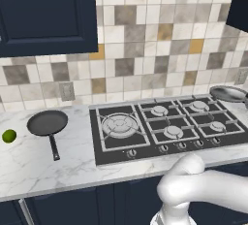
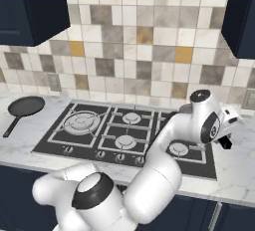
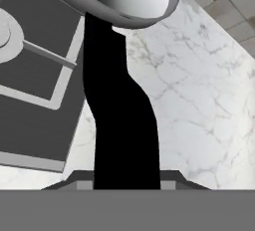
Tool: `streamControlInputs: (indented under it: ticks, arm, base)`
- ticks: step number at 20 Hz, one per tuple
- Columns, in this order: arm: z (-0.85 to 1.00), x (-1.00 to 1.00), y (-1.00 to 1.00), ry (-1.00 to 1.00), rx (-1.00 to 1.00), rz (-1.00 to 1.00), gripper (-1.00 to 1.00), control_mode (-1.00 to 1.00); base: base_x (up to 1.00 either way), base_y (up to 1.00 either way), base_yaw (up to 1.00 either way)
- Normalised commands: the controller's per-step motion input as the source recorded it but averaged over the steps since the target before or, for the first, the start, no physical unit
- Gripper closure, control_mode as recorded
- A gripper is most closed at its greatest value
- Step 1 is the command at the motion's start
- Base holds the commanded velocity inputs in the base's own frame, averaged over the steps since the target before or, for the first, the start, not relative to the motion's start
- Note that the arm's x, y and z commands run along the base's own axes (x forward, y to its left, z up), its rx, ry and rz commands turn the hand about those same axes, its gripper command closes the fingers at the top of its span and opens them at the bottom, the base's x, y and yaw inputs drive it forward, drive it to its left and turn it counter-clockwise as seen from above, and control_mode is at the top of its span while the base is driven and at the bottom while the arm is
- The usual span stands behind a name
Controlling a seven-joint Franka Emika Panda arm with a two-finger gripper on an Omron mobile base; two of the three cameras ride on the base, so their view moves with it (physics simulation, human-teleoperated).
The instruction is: Place both pans onto different burners. Then place the lime and the fish on different pans.
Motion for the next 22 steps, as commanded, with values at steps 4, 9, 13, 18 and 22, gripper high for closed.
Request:
streamControlInputs:
  ticks: [4,9,13,18,22]
  arm:
    - [0.37,-0.11,0.70,0.03,-0.04,0.00,1.00,-1.00]
    - [0.33,-0.05,0.64,0.05,0.00,0.00,1.00,-1.00]
    - [0.31,-0.02,0.64,0.07,0.00,0.00,1.00,-1.00]
    - [0.24,-0.01,0.61,0.04,0.01,0.00,1.00,-1.00]
    - [0.14,0.00,0.44,0.01,0.02,0.00,1.00,-1.00]
  base:
    - [0.00,0.00,0.00]
    - [0.00,0.00,0.00]
    - [0.00,0.00,0.00]
    - [0.00,0.00,0.00]
    - [0.00,0.00,0.00]
